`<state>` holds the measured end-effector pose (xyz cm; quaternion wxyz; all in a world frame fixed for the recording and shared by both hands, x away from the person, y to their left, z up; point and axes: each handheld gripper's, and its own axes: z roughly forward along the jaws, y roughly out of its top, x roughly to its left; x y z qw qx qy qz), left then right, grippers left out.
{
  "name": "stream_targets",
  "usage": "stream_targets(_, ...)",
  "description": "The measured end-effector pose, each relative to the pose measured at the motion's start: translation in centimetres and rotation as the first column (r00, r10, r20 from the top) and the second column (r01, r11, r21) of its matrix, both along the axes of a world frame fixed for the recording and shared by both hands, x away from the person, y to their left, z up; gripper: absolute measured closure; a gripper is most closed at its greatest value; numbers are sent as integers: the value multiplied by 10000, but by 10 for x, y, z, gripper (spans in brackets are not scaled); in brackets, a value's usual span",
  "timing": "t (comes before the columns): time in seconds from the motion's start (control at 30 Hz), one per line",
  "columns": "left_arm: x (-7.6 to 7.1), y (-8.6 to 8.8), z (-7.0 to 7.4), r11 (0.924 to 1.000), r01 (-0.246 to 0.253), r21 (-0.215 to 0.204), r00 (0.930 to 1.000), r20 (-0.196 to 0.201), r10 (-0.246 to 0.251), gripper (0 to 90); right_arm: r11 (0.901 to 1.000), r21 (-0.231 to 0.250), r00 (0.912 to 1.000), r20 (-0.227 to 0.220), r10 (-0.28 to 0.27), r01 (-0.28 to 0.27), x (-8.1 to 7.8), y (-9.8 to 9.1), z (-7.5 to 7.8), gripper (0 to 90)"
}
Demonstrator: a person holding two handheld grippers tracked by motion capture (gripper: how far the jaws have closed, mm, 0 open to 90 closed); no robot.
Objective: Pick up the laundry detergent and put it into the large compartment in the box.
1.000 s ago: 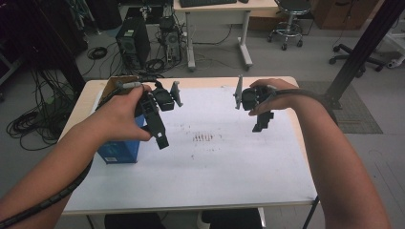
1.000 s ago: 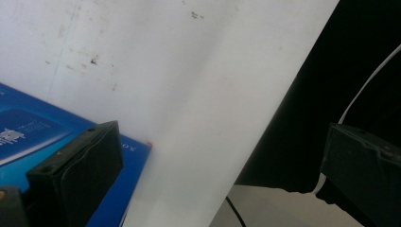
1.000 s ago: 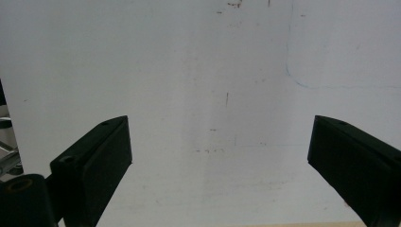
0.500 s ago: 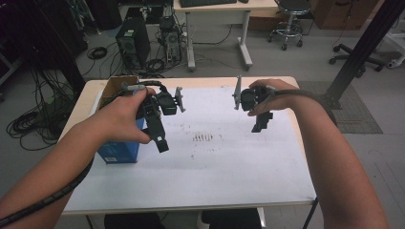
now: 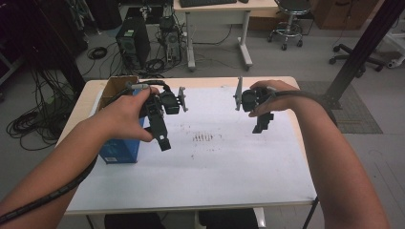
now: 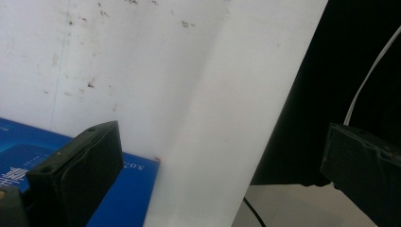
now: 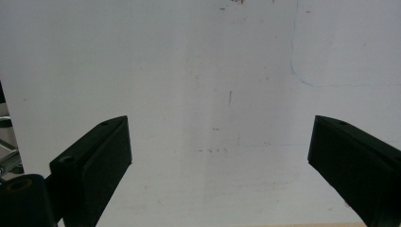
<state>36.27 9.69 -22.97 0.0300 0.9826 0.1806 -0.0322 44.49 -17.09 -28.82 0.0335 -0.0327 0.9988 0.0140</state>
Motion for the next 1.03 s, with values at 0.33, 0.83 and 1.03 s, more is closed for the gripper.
stream_targets(0.33,-1,2,2,9999,-107,-27,9999,26,107,2,9999,133,10000,49,67,-68,0,2,2,70)
stream_targets(0.83,1,2,0,9999,-161,-6,9999,21,161,2,10000,77,10000,69,5,-6,0,0,2,70)
stream_targets(1.03,2,2,2,9990,-339,-281,9991,243,346,2,9999,146,9999,120,14,-16,-2,1,4,69)
